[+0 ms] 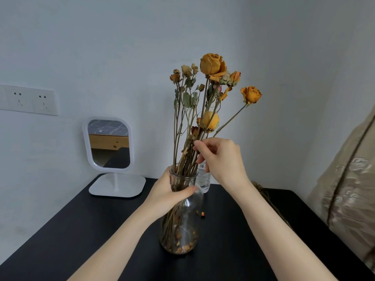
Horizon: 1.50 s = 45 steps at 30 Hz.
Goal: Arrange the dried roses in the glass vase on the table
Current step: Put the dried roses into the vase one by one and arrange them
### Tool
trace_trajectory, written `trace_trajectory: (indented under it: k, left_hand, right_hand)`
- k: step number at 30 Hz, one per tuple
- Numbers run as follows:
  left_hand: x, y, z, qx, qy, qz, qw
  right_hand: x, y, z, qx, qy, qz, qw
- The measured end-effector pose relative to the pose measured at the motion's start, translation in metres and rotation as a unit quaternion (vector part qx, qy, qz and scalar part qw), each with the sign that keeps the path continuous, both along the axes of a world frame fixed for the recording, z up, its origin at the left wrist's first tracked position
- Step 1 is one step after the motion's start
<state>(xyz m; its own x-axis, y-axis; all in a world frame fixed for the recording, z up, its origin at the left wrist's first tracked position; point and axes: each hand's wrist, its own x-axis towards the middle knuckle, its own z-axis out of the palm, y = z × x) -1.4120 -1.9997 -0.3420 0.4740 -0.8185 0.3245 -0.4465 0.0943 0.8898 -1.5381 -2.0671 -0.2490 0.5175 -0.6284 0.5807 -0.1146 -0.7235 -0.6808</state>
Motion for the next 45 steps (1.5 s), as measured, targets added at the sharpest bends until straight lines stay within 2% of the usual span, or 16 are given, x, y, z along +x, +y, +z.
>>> trace_trajectory:
  k: [6, 10, 14, 17, 21, 25, 31, 36, 45]
  left_hand:
    - [-0.009, 0.009, 0.001, -0.027, 0.013, 0.036, 0.999]
    - [-0.020, 0.021, -0.014, -0.088, -0.017, 0.138, 0.986]
    - [-0.047, 0.037, -0.029, -0.181, -0.079, 0.243, 0.950]
    - [-0.071, 0.045, -0.041, -0.210, -0.166, 0.183, 0.946]
    - [-0.106, 0.037, -0.057, -0.082, -0.193, 0.008, 0.978]
    - [-0.135, 0.003, -0.070, 0.034, -0.190, -0.074, 0.978]
    - [-0.172, -0.062, -0.082, 0.150, -0.112, -0.075, 0.979]
    - [-0.200, -0.100, -0.086, 0.234, -0.115, -0.052, 0.964]
    - [-0.223, -0.123, -0.088, 0.264, -0.095, -0.024, 0.960]
  right_hand:
    - [-0.013, 0.001, -0.007, 0.045, -0.040, 0.018, 0.998]
    - [-0.032, 0.000, -0.018, 0.086, -0.084, 0.036, 0.992]
    - [-0.062, -0.011, -0.049, 0.122, -0.043, 0.005, 0.992]
    - [-0.092, -0.025, -0.081, 0.159, 0.010, -0.030, 0.987]
    - [-0.139, -0.048, -0.115, 0.178, 0.075, -0.107, 0.975]
    - [-0.180, -0.072, -0.134, 0.178, 0.113, -0.179, 0.961]
    - [-0.224, -0.108, -0.146, 0.171, 0.198, -0.255, 0.931]
    - [-0.231, -0.128, -0.150, 0.172, 0.280, -0.268, 0.906]
    - [-0.214, -0.139, -0.156, 0.179, 0.342, -0.250, 0.888]
